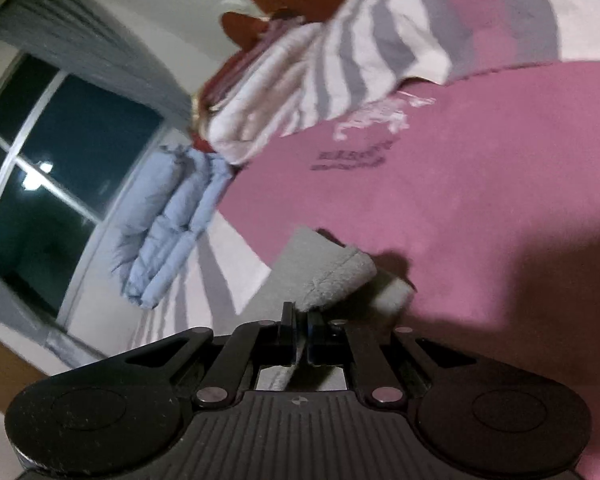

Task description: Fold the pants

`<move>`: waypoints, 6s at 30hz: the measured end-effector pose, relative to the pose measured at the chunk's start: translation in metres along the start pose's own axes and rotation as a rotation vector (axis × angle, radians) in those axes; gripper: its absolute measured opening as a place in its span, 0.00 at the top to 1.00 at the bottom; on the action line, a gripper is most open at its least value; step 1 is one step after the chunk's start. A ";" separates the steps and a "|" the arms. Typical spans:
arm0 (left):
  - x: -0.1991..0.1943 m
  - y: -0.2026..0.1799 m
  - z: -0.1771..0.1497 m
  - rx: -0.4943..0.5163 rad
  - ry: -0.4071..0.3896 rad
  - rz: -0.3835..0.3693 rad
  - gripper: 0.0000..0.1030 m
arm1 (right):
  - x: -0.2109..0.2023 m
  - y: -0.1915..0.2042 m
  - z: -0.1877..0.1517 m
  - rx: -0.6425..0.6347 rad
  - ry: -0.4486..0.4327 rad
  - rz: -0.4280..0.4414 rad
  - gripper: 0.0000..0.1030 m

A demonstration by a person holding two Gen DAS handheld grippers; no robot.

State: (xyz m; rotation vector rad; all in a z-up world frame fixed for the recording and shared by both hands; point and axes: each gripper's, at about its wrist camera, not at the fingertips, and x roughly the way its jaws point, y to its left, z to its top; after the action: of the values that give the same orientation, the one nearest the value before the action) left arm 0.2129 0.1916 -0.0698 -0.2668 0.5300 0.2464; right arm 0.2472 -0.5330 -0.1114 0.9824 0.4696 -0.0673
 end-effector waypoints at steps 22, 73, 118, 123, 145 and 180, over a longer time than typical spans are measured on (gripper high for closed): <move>-0.001 -0.003 0.000 0.014 0.005 -0.002 0.15 | -0.012 -0.013 -0.003 0.049 -0.015 -0.080 0.83; 0.056 -0.035 0.056 0.354 0.153 0.071 0.11 | 0.148 0.214 -0.136 -0.879 0.290 -0.134 0.57; -0.010 -0.004 -0.004 -0.008 0.056 0.043 0.05 | 0.009 -0.016 -0.009 0.018 0.106 0.017 0.57; -0.011 -0.002 -0.004 -0.014 0.056 0.036 0.05 | 0.015 -0.006 -0.011 -0.002 0.114 -0.019 0.57; -0.013 0.006 -0.005 -0.035 0.061 0.010 0.05 | 0.022 -0.004 -0.011 -0.030 0.124 -0.061 0.76; -0.052 0.092 0.003 -0.205 -0.008 0.170 0.06 | 0.022 0.282 -0.327 -1.025 0.431 0.458 0.53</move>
State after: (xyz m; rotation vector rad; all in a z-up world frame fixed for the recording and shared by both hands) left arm 0.1439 0.2700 -0.0569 -0.4206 0.5202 0.4685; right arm 0.2263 -0.1048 -0.0508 0.0578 0.5644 0.7476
